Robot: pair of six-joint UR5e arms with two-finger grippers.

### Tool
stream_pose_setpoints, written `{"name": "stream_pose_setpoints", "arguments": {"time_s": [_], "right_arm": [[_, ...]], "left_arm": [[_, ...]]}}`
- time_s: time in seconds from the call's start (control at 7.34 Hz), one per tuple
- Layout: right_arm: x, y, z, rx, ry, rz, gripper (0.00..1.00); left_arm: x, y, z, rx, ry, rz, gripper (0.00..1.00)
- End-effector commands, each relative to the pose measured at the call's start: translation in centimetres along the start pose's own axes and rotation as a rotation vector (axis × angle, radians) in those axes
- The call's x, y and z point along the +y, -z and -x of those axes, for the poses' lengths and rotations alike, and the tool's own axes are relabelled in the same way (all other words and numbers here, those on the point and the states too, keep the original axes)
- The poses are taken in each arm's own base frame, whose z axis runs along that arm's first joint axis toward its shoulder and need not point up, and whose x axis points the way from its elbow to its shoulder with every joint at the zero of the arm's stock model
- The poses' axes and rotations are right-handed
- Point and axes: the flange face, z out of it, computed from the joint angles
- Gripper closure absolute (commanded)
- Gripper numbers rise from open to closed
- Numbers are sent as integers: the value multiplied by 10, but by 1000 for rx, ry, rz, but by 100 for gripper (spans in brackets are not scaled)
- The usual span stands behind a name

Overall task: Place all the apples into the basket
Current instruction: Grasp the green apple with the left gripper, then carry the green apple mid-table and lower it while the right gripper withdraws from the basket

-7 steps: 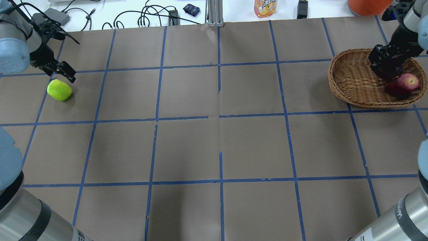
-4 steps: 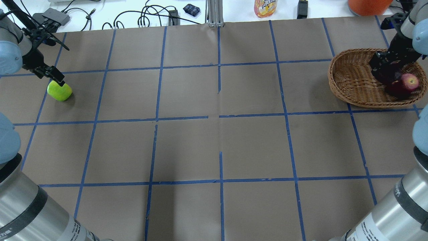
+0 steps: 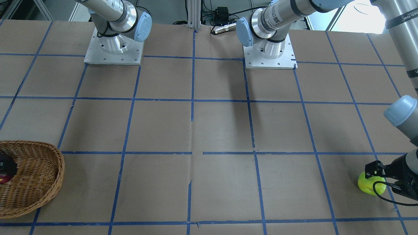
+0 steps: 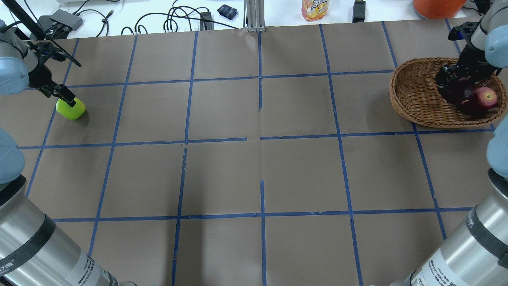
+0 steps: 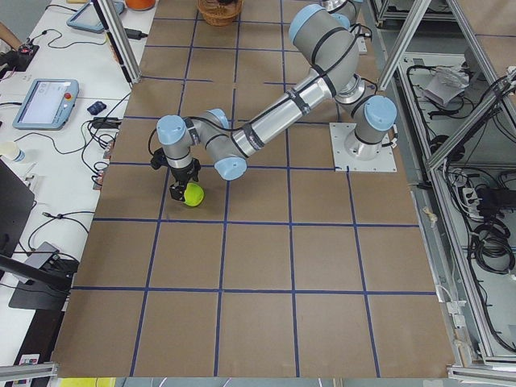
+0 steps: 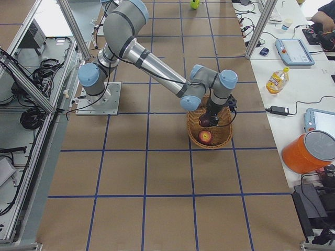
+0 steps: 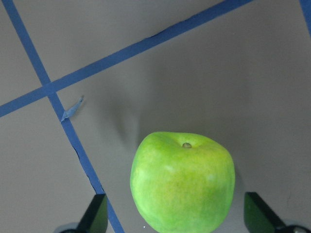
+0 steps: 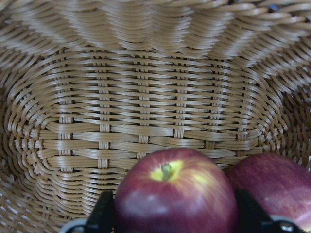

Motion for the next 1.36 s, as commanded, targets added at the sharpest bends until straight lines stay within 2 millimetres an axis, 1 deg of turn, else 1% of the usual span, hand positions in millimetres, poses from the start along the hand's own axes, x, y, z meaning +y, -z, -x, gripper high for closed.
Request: {"name": "stream_pose_setpoints", "arguments": {"time_s": [0.0,0.14,0.27,0.41,0.54,0.68,0.82,0.95,1.09,1.23], "right_arm": [[1,3,0,-1,0,2,0],[4,8,2,-20,4,31,0],[13,35,12,-26,8,37,0],[28,68,27,-46,0,46,0],[30,93,57,-63,29,25,0],[32,111,91,-68,18,27,0],[40,129,120,-67,-8,26,0],[45,148,151,-95,27,14,0],[48,156,167,-127,-11,1,0],[48,151,169,-130,-27,12,0]], "left_arm": [[-1,-10,0,9,2,0,0],[-1,-24,-3,23,10,6,0],[-1,-29,-3,29,2,11,0],[-1,-30,-3,32,0,10,0],[0,-41,-5,46,0,19,0],[-1,-48,-5,84,7,-9,0],[1,-49,-1,90,13,-19,11],[0,-31,3,67,20,-18,79],[-6,-18,-8,72,15,-12,95],[-4,8,-32,145,90,35,95]]}}
